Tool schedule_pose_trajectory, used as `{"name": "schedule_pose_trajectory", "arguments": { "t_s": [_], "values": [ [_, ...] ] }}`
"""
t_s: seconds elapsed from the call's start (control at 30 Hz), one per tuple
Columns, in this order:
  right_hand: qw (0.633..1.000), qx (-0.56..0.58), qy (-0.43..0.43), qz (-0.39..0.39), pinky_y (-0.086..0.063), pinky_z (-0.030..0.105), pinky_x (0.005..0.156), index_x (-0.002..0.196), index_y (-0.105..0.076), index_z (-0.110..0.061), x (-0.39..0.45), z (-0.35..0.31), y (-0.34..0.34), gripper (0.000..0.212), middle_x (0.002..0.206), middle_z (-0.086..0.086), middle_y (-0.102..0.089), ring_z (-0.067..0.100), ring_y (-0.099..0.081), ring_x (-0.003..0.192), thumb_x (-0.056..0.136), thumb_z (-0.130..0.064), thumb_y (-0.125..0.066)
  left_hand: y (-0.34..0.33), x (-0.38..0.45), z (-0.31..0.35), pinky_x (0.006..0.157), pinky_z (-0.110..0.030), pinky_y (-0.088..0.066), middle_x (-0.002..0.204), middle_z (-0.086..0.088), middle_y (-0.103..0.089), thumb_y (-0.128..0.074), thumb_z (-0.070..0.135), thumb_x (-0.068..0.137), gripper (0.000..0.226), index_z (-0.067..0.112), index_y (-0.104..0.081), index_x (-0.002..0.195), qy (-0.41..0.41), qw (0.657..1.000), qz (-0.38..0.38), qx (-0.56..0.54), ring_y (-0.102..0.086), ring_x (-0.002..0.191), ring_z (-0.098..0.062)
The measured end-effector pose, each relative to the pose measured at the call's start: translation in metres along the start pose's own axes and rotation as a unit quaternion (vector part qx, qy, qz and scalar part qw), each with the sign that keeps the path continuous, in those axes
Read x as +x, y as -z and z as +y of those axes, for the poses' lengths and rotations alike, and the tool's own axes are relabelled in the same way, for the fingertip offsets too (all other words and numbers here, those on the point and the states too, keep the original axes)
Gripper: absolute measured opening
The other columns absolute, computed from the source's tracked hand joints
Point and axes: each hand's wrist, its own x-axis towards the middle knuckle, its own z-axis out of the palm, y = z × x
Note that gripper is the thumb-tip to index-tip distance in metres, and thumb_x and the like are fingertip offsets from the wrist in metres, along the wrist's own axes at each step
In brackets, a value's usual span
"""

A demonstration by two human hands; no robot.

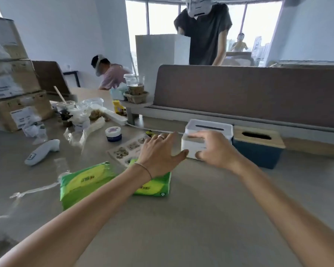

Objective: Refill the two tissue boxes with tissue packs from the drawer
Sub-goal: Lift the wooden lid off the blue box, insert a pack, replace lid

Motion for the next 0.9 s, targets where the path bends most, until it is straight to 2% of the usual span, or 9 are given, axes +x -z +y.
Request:
{"name": "schedule_pose_trajectory", "arguments": {
  "t_s": [0.17,0.27,0.37,0.47,0.53,0.7,0.9],
  "values": [
    [0.991,-0.051,-0.094,0.077,-0.05,0.031,0.086,0.133,-0.065,-0.025,-0.012,0.076,0.058,0.057,0.13,0.0,-0.07,0.025,-0.064,0.119,0.079,-0.006,-0.065,-0.026,0.058,0.073,0.1,-0.038,-0.041,0.134,0.001,-0.062,-0.055,0.061,0.089,0.068,0.032,-0.043,0.148,-0.097,0.995,-0.005,-0.028,-0.055,0.126,-0.025],
    [0.979,-0.096,-0.148,0.106,-0.054,0.036,0.09,0.132,-0.065,-0.028,-0.015,0.123,0.077,0.058,0.13,0.0,-0.07,0.027,-0.064,0.118,0.079,-0.007,-0.063,-0.053,0.085,0.109,0.103,-0.038,-0.039,0.14,0.0,-0.059,-0.059,0.058,0.088,0.066,0.029,-0.046,0.146,-0.147,0.988,-0.028,-0.037,-0.05,0.131,-0.025],
    [0.967,-0.147,-0.188,0.085,-0.055,0.04,0.09,0.141,-0.057,-0.03,-0.012,0.159,0.086,0.063,0.131,0.005,-0.068,0.03,-0.064,0.115,0.082,-0.013,-0.069,-0.082,0.112,0.136,0.112,-0.04,-0.034,0.145,-0.006,-0.053,-0.06,0.057,0.089,0.071,0.026,-0.042,0.15,-0.181,0.982,-0.054,-0.023,-0.039,0.14,-0.026],
    [0.962,-0.194,-0.189,0.034,-0.048,0.041,0.102,0.147,-0.05,-0.024,-0.004,0.187,0.087,0.069,0.145,0.005,-0.058,0.029,-0.055,0.131,0.085,-0.032,-0.077,-0.106,0.141,0.156,0.115,-0.045,-0.033,0.148,-0.008,-0.049,-0.057,0.061,0.09,0.071,0.023,-0.044,0.149,-0.207,0.976,-0.06,0.019,-0.035,0.142,-0.028],
    [0.96,-0.21,-0.182,0.012,-0.046,0.041,0.103,0.148,-0.049,-0.025,0.001,0.201,0.086,0.07,0.148,0.005,-0.054,0.027,-0.052,0.133,0.085,-0.039,-0.077,-0.119,0.157,0.165,0.112,-0.048,-0.035,0.144,-0.009,-0.051,-0.053,0.064,0.091,0.066,0.022,-0.049,0.142,-0.221,0.971,-0.056,0.068,-0.04,0.137,-0.029],
    [0.962,-0.22,-0.162,0.027,-0.043,0.039,0.102,0.144,-0.054,-0.028,-0.002,0.218,0.083,0.061,0.138,0.005,-0.057,0.024,-0.049,0.132,0.087,-0.034,-0.074,-0.139,0.173,0.173,0.108,-0.046,-0.036,0.134,-0.008,-0.055,-0.051,0.061,0.095,0.051,0.02,-0.059,0.124,-0.236,0.965,-0.053,0.1,-0.041,0.132,-0.028],
    [0.964,-0.206,-0.151,0.074,-0.041,0.035,0.099,0.136,-0.061,-0.025,-0.033,0.202,0.094,0.055,0.129,-0.001,-0.062,0.022,-0.047,0.127,0.084,-0.028,-0.077,-0.122,0.154,0.18,0.108,-0.043,-0.035,0.134,-0.006,-0.051,-0.054,0.06,0.093,0.051,0.02,-0.057,0.124,-0.258,0.964,-0.029,0.056,-0.043,0.13,-0.026]
  ]
}}
